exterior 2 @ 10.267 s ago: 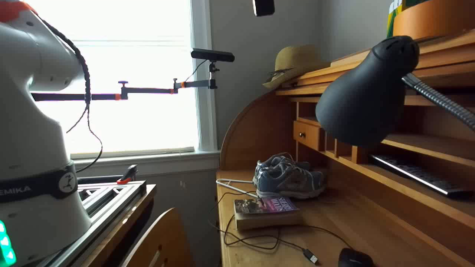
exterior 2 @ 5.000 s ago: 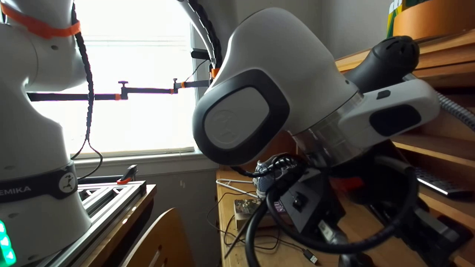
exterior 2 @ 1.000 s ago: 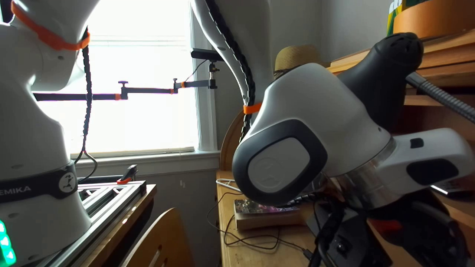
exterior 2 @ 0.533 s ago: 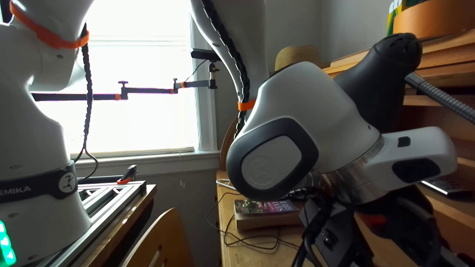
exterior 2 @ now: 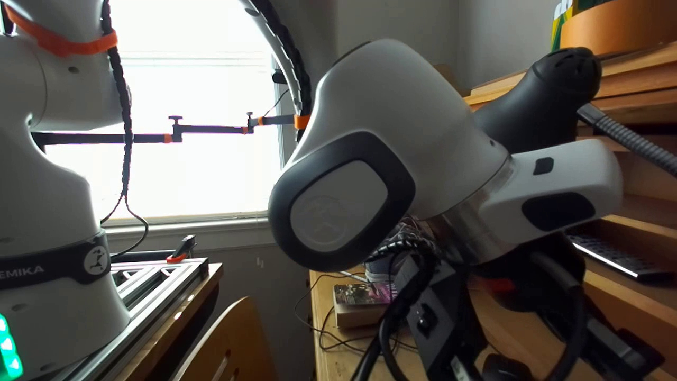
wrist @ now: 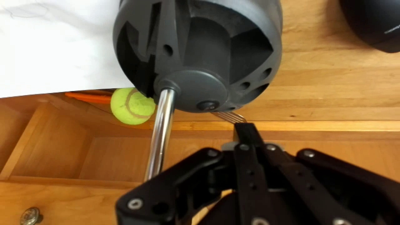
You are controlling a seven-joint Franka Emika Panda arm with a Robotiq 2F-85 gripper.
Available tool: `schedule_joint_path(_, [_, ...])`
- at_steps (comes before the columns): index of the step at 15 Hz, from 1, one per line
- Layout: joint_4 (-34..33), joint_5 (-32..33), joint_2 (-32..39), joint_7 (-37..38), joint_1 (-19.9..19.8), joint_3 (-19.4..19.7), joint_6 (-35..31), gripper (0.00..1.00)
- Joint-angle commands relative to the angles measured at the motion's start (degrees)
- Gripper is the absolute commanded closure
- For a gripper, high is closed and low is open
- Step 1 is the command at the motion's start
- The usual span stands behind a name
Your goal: Press the button on the lamp
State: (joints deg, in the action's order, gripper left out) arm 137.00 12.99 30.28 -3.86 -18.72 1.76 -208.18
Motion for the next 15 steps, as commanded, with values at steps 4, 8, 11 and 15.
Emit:
schedule_joint_path(4, [12.0, 16.4, -14.9, 6.0, -14.3, -6.0, 10.1, 1.0])
schedule_joint_path(8, [17.4, 33.0, -20.7, 16.6, -31.3, -20.6, 20.0, 1.0])
schedule_joint_path(11, [20.3, 32.1, -20.0, 15.4, -42.9, -32.2, 24.8, 0.74])
schedule_joint_path(15, [20.5, 29.6, -17.0, 13.2, -56.3, -45.8, 27.8, 0.44])
